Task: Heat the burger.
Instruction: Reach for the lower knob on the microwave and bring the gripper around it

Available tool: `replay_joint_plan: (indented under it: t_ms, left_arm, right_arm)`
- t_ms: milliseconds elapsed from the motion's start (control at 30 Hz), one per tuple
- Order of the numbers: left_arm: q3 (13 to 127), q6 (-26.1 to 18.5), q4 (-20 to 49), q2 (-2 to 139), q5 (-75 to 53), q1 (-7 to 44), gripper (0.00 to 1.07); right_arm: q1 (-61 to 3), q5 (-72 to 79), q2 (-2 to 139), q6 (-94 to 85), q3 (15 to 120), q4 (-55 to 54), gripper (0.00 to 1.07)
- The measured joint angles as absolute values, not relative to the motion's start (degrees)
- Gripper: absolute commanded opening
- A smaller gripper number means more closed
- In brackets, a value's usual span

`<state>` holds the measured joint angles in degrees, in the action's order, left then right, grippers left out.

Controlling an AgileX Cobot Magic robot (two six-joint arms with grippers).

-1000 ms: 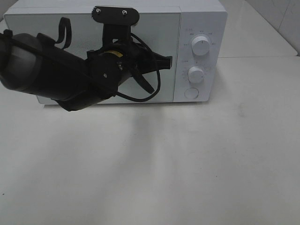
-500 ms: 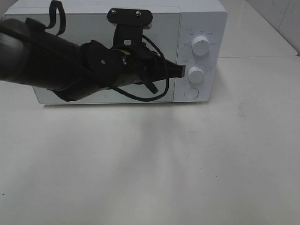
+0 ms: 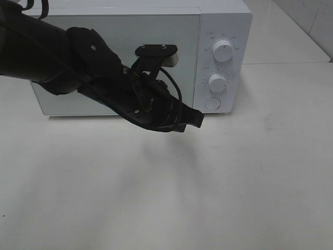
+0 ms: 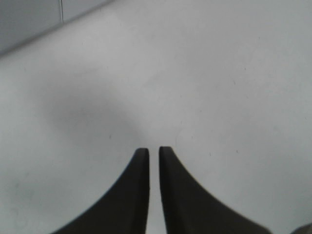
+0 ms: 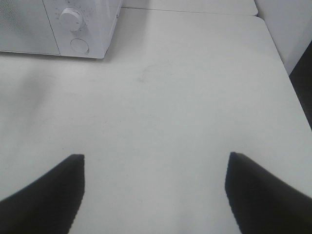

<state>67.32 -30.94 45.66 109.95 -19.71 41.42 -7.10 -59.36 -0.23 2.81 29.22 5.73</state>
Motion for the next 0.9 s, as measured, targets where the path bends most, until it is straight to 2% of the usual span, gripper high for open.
replay_joint_plan:
  t_ms: [67,100,133,233,600,900]
  left_arm:
    - [67.3,-28.0,44.2,109.4,-26.0,38.8,0.82]
    - [67.3,-28.0,44.2,109.4,-26.0,38.8,0.82]
    - [67.3,-26.0,42.9,108.5,-29.4,37.4,1.01]
    - [67.3,-24.3,40.6,106.2,-34.5,34.9,0.99]
    - [67.4,-23.3,36.8,99.1,-51.7,27.4,0.98]
    - [67.4,-18.9,33.5,94.3,-60.4,19.4,0.98]
  right_arm:
    - [-7.1,-59.4,-0.2,2.8,29.2,5.7,0.76]
    - [-7.1,-59.4,-0.2,2.8,29.2,5.7,0.76]
    - [-7.1,-59.4,-0.2,2.8,29.2,5.7,0.76]
    - [-7.1,-59.4,-0.2,2.8,29.2,5.7,0.76]
    - [-7.1,-59.4,-0.2,2.8,29.2,5.7,0.76]
    - [-7.1,-59.4,-0.2,2.8,29.2,5.7,0.76]
